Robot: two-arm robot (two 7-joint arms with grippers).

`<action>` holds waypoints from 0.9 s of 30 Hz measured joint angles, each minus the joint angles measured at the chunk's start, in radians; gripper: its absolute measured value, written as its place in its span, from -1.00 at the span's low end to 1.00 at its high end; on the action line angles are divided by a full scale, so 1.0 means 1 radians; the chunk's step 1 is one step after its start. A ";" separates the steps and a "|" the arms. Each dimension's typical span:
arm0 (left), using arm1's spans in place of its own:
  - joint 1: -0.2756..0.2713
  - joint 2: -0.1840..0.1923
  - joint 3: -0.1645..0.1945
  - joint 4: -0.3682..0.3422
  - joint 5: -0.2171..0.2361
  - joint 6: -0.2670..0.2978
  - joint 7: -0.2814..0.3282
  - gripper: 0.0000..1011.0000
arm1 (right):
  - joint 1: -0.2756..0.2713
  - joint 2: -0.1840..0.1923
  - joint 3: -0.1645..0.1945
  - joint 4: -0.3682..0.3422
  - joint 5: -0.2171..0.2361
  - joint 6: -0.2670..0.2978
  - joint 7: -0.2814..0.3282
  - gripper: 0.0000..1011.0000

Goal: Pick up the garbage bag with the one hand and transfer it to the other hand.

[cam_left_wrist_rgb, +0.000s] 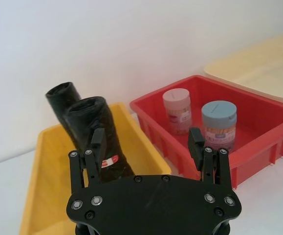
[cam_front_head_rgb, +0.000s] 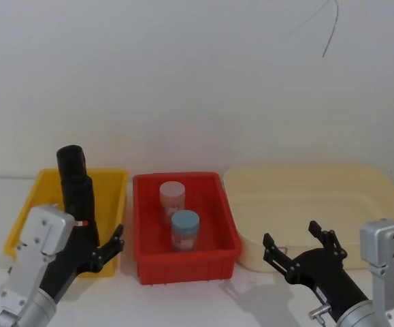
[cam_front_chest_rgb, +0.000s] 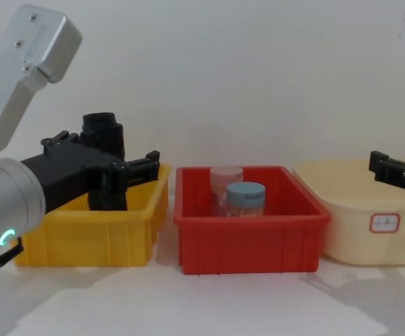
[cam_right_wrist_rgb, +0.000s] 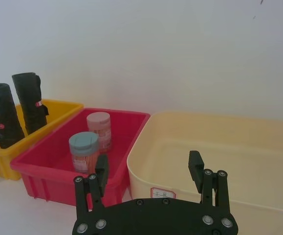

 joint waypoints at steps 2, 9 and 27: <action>0.008 0.000 -0.005 -0.009 0.001 0.003 0.006 0.98 | 0.000 0.000 0.000 0.000 0.000 0.000 0.000 0.98; 0.044 -0.003 -0.029 -0.044 0.005 0.029 0.044 0.98 | 0.000 0.000 0.000 0.000 0.000 0.000 0.000 0.98; 0.029 -0.052 -0.066 0.007 -0.027 0.074 0.053 0.98 | 0.000 0.000 0.000 0.000 0.000 0.000 0.000 0.98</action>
